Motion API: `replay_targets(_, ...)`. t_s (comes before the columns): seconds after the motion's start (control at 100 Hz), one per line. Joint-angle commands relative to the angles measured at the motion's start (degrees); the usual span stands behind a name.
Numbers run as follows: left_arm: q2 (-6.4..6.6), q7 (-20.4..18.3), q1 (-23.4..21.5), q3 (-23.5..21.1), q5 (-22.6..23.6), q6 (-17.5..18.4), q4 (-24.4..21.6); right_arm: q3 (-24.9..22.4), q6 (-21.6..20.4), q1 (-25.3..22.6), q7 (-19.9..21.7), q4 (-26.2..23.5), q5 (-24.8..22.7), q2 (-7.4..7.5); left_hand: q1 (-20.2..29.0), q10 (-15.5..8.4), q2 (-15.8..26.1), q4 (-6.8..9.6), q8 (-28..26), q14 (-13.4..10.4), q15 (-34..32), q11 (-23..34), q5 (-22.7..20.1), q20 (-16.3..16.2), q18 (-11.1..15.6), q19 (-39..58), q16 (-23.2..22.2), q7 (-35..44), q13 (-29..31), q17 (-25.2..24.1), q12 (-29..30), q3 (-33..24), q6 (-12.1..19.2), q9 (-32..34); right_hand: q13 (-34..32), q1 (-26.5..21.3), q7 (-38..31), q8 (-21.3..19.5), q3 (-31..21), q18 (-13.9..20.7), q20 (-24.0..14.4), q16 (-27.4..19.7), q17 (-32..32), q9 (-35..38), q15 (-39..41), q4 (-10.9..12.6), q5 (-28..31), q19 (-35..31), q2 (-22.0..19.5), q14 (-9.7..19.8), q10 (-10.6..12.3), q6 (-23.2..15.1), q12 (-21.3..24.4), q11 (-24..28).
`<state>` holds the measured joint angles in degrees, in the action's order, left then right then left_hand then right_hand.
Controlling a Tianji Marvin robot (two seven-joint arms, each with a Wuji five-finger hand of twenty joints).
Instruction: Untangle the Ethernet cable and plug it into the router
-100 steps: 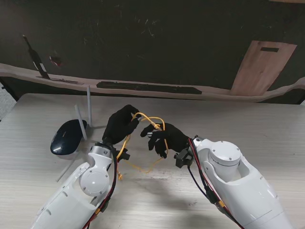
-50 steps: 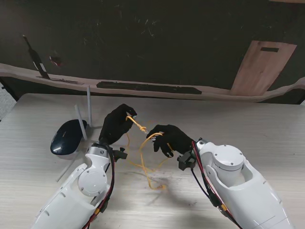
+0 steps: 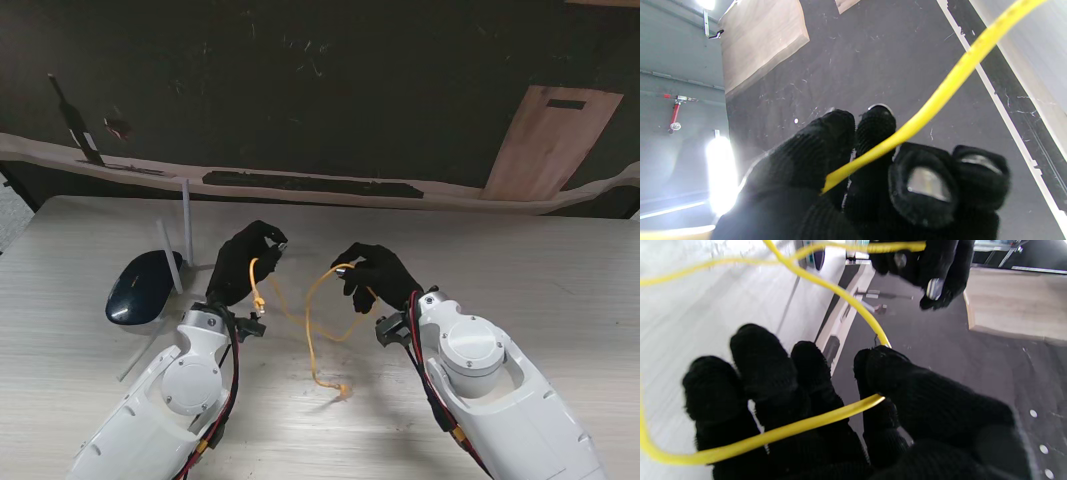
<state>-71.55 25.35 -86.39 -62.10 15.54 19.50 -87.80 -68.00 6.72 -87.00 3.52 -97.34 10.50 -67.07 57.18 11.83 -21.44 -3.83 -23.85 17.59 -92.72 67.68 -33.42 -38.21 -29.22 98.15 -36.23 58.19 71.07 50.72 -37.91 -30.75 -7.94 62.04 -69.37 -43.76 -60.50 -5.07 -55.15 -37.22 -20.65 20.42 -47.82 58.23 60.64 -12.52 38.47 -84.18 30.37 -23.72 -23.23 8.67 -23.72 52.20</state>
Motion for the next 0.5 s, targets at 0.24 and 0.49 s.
replay_targets(0.24, -0.24, -2.8, 0.0, -0.2, -5.0, 2.3, -0.5, -1.5, -4.5, -2.1, -13.6, 1.4, -11.8, -2.53, 5.7, -1.3, 7.6, -1.20, 1.0, 3.3, 0.9, -1.3, 0.7, -0.1, 1.7, 4.5, 0.9, -2.0, 1.4, -3.0, -0.6, 17.0, -0.2, -0.5, 27.4, 4.0, 6.8, -5.3, -11.6, 5.7, 8.4, -4.2, 28.5, -19.6, -34.4, 2.5, -5.1, 27.7, 7.8, 1.8, 1.9, 0.1, 2.1, -8.9)
replay_targets(0.49, 0.25, -4.6, 0.8, -0.3, -4.8, 3.1, 0.1, -3.2, -7.9, -3.9, -13.7, 1.2, -16.6, -1.78, 9.2, -2.1, 9.5, -0.80, 0.8, 2.7, 2.2, -1.5, 1.1, -1.9, 1.9, 3.0, 0.9, -2.2, 1.5, -4.0, -1.1, 21.6, 0.6, -1.5, 48.7, 15.4, 11.4, -13.9, -10.7, 13.9, -4.2, -4.2, 40.2, -35.8, -37.1, 3.6, -14.5, 48.1, 15.9, 8.7, 6.0, -13.7, 3.8, -12.3)
